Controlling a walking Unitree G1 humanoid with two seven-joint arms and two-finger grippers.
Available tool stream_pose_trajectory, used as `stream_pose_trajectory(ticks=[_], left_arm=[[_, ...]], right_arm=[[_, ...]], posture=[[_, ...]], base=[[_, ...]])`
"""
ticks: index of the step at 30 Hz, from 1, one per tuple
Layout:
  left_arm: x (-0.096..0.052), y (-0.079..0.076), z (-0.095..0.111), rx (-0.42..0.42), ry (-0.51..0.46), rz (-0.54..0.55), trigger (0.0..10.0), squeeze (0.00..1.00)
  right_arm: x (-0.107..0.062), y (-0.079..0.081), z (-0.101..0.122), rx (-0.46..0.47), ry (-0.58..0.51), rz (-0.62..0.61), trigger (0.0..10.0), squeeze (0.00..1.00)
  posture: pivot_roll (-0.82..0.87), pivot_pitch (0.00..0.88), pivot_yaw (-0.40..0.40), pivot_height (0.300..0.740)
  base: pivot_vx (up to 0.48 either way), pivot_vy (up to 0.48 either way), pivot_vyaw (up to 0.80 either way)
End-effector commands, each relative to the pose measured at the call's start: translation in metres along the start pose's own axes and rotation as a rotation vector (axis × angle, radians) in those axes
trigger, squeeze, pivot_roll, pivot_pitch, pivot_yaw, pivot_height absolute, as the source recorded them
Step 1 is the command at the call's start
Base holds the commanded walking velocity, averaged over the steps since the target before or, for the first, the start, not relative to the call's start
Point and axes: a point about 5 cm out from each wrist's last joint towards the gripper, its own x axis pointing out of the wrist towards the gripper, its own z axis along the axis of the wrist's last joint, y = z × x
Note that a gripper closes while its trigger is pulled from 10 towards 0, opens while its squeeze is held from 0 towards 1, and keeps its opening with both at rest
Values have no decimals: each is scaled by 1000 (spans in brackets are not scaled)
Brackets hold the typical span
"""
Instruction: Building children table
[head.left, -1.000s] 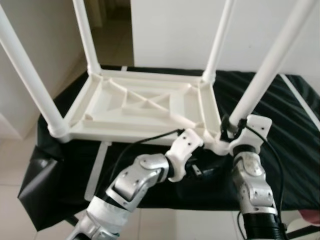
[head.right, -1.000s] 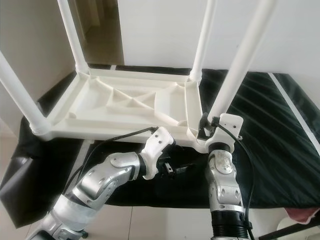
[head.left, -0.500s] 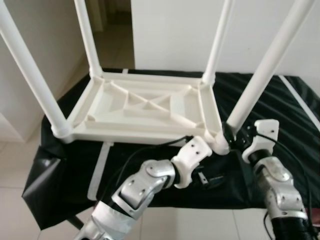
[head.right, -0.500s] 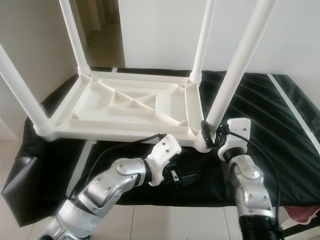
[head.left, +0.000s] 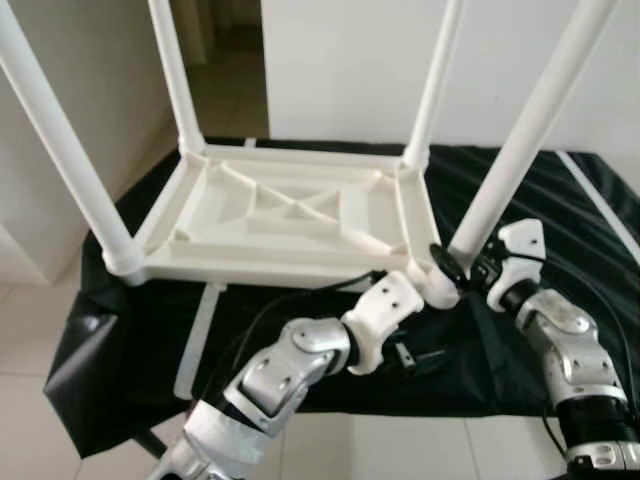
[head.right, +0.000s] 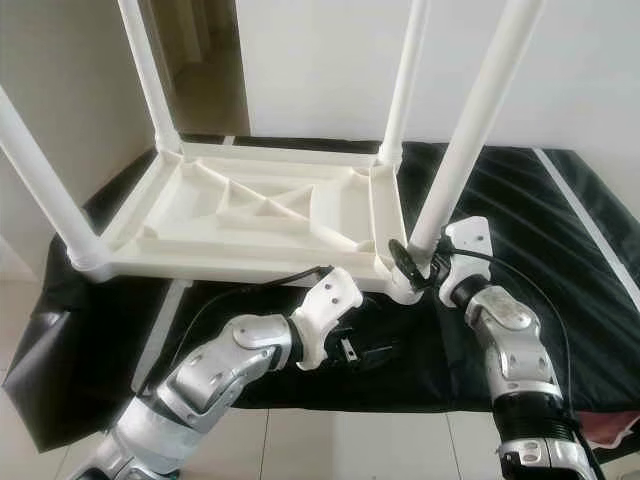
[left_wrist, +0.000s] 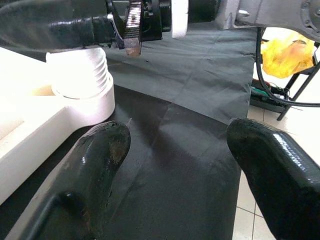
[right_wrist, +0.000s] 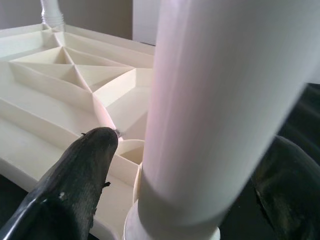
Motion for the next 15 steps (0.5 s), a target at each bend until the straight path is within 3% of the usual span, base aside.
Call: stream_pose_trajectory(ticks=[1,6,7,12,13,15], left_arm=[[0,3,1,14,4,5,10000,0],[0,4,2,16,2,1,10000,0],[-1,4,3,17,2,2,10000,0],[-1,5,3,17,1,2,10000,0],[-1,5,3,17,0,3,10000,0],[-2,6,3,16,0,4,10000,0]], right_arm=[[1,-2,0,-8,3,20,10000,0],[11,-2,-6,-30,30,64,9961,0],[12,-1,-6,-30,34,70,8039,0],[13,-2,-8,-26,38,75,8039,0],[14,-3,-12,-26,53,69,4941,0],[15,-4,-15,-21,68,64,4941,0]], posture=[[20,0,-33,740],[20,0,-28,740],[20,0,-27,740],[20,0,-26,740],[21,0,-26,740],[22,0,-25,740]], base=[[0,0,0],[0,0,0],[0,0,0],[0,0,0],[0,0,0],[0,0,0]])
